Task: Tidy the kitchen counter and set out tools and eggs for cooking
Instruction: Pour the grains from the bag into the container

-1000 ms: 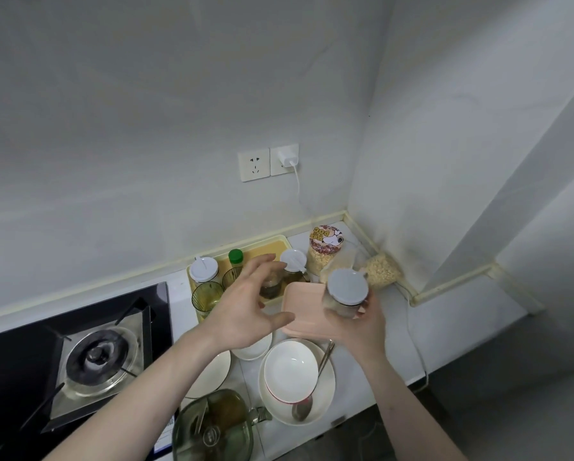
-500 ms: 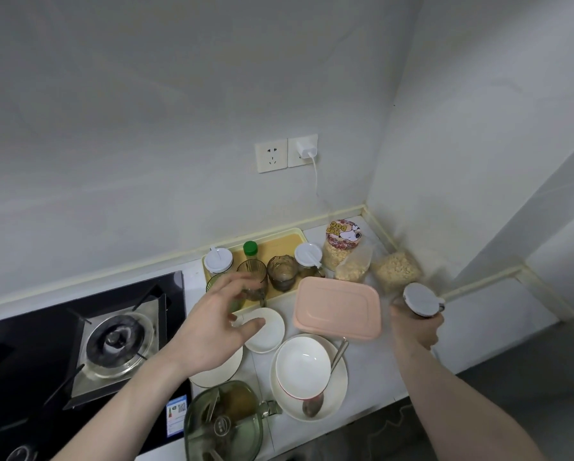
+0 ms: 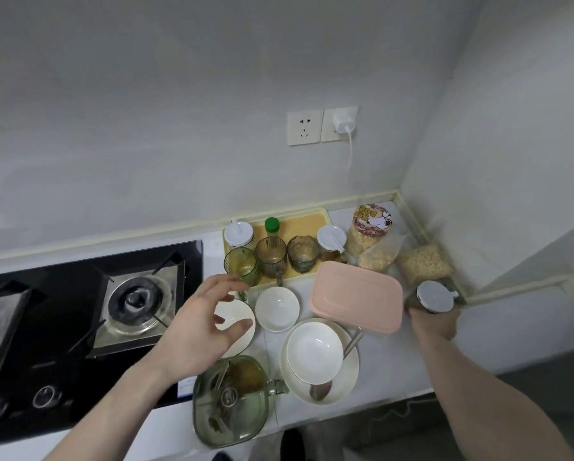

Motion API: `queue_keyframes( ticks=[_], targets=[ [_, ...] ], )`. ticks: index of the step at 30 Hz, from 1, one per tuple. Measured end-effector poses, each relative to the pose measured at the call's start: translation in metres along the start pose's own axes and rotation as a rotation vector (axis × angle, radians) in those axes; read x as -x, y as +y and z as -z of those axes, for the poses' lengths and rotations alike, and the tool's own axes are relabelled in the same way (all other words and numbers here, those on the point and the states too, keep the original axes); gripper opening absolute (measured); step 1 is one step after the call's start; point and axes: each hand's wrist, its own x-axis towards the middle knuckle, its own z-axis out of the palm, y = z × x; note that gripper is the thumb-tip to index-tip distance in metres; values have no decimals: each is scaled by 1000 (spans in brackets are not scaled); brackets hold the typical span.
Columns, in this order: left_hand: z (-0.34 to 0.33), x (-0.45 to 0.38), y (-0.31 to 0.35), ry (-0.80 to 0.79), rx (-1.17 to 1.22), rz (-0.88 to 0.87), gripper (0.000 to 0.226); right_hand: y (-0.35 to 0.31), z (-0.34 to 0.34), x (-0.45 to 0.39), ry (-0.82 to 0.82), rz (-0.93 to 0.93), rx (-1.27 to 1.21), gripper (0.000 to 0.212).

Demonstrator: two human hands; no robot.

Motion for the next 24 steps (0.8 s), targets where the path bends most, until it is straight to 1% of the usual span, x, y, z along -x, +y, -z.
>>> queue_keyframes(
  ticks=[3, 8, 10, 11, 13, 15, 17, 19, 20, 22, 24],
  targets=[
    [-3, 6, -2, 11, 10, 26, 46, 4, -5, -1, 0, 42, -34, 90],
    [-8, 11, 0, 17, 18, 20, 45, 6, -11, 1, 45, 39, -115, 82],
    [-6, 14, 3, 29, 15, 8, 46, 4, -12, 5, 111, -32, -131, 78],
    [-5, 16, 3, 36, 14, 4, 46, 1, -13, 9, 166, -61, -146, 73],
    [0, 23, 4, 56, 15, -3, 46, -3, -12, 22, 271, -61, -242, 59],
    [8, 35, 1, 78, 17, 8, 47, -8, -10, 40, 360, 15, -379, 48],
    [18, 51, -4, 102, 24, 29, 47, -11, -9, 56, 407, 127, -471, 46],
    [28, 72, -13, 131, 32, 52, 47, -23, -8, 77, 373, 227, -545, 46],
    [35, 87, -18, 154, 36, 69, 47, -31, -9, 95, 322, 271, -587, 45],
    [47, 116, -27, 195, 41, 97, 46, -48, -13, 138, 176, 357, -591, 52],
    [55, 139, -38, 230, 56, 117, 46, -60, -21, 180, 6, 464, -501, 50]
  ],
)
